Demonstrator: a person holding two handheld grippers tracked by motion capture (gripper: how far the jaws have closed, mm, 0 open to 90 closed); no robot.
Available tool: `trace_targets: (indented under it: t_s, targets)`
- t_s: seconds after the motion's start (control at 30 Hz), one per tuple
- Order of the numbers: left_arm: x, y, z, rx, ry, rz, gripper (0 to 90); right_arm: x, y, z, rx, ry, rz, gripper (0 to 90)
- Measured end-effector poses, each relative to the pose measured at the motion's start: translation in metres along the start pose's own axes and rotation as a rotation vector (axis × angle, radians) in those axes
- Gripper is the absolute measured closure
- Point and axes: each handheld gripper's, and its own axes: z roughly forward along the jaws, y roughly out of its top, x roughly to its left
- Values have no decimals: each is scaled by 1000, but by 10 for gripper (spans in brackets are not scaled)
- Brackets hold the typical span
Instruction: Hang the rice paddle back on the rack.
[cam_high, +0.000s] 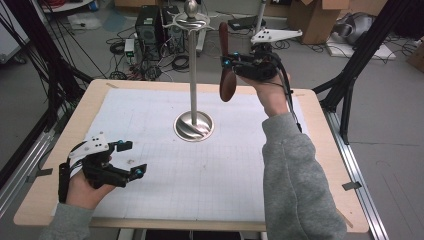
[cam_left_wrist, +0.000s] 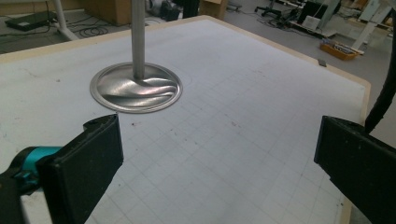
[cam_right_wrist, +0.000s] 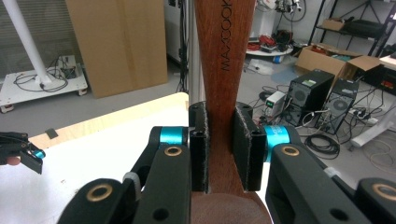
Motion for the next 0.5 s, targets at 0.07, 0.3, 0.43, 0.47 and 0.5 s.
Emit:
trace_targets:
  t_s: [0.07, 0.3, 0.43, 0.47, 0.5]
  targets:
    - [0, 0, 0, 1, -1, 2, 17, 0, 0, 2, 0, -2, 1, 777]
    - [1, 0, -1, -2, 1, 1, 17, 1, 1, 4, -8, 0, 2, 777]
    - [0, 0, -2, -3, 0, 4, 17, 2, 1, 5, 0, -7, -4, 777]
    - [0, 0, -2, -3, 1, 3, 17, 2, 1, 6, 3, -8, -3, 776]
    - [0, 0, -2, -3, 0, 1, 17, 2, 1, 6, 1, -6, -6, 777]
